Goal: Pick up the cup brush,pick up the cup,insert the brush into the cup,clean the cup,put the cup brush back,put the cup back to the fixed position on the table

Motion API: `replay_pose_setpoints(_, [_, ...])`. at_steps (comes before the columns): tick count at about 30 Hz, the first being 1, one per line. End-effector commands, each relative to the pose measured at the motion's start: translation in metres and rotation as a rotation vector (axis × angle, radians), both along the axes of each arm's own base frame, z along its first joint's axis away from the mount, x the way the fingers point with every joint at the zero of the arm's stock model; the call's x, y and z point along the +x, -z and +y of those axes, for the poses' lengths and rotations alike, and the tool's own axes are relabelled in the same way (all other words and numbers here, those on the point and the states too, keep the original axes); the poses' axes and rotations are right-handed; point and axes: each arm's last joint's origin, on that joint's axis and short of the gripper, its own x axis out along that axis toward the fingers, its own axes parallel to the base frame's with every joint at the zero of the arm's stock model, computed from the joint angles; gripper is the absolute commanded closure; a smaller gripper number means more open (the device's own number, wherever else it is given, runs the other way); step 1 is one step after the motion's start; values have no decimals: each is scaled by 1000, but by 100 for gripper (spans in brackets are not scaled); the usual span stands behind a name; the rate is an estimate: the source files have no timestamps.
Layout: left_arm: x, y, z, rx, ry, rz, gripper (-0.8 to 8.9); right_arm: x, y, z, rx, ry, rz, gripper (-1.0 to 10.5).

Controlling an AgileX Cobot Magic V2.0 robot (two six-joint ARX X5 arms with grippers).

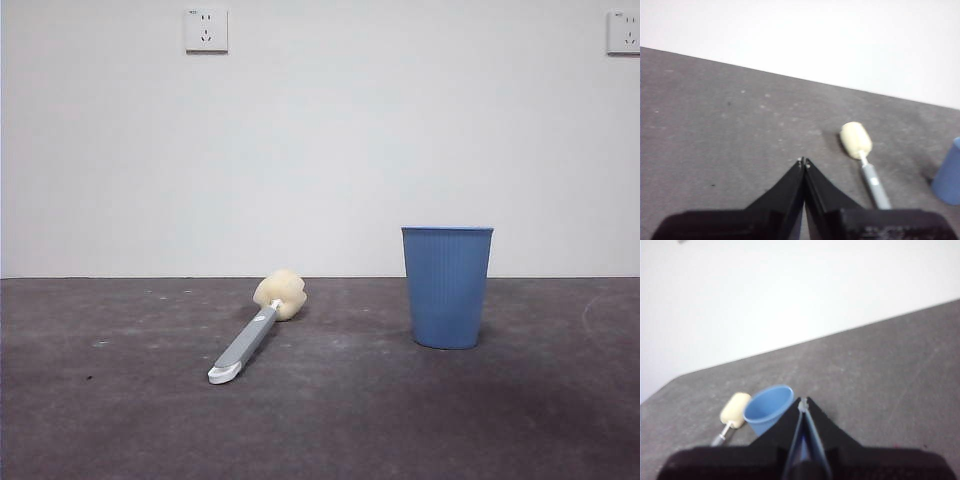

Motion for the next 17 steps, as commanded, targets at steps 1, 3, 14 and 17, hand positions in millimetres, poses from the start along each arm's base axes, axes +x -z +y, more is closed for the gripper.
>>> replay_pose_setpoints(1, [-2, -12, -1, -40, 37, 19, 820, -2, -17, 1, 11, -17, 18, 959])
replay_pose_setpoints(3, [-4, -24, -2, -45, 81, 31, 820, -2, -30, 2, 2, -53, 60, 959])
replay_pose_setpoints(14, [-6, -73, -10, 47, 406, 243, 820, 3, -85, 12, -215, -421, 403, 958])
replay_pose_setpoints(17, [-5, -78, -12, 71, 499, 303, 820, 5, -94, 15, -247, -512, 476, 958])
